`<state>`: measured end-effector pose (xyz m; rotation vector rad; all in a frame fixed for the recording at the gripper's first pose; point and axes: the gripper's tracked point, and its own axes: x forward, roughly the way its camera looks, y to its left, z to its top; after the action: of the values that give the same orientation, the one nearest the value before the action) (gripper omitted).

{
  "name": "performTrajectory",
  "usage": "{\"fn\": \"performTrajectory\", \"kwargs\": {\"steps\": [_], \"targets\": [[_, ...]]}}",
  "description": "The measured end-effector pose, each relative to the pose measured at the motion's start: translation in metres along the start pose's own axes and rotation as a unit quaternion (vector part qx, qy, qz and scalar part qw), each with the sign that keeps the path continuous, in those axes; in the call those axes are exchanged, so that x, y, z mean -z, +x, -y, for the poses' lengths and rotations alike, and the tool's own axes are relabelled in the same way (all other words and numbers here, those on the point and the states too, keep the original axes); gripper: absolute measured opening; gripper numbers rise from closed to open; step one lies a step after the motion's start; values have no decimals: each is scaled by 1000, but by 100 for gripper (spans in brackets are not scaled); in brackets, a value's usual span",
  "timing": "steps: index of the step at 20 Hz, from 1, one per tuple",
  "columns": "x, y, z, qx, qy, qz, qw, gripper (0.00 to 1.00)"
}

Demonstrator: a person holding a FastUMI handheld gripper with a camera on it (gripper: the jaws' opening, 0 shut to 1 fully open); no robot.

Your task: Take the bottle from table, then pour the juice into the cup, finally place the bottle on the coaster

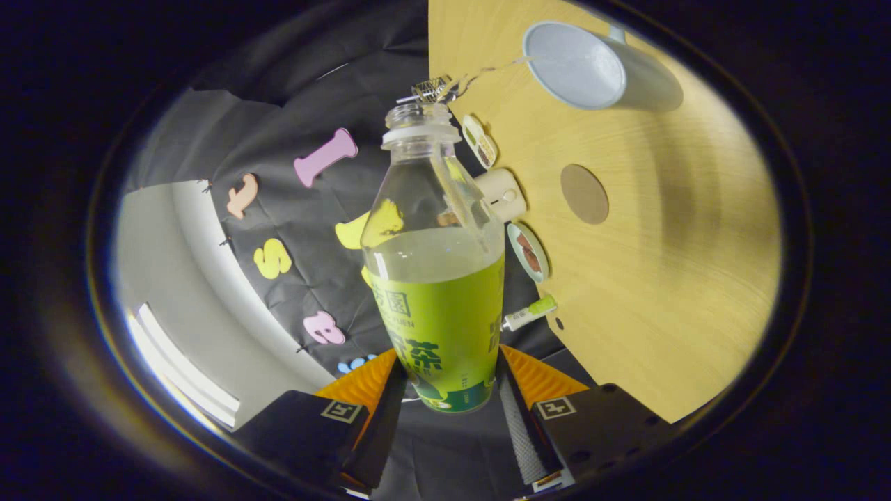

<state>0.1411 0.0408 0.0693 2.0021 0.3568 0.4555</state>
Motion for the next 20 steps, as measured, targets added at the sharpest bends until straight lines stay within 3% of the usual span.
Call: {"fn": "performTrajectory", "kwargs": {"steps": [20], "targets": [[-2,2,-25,-32,40,4,999,75]]}}
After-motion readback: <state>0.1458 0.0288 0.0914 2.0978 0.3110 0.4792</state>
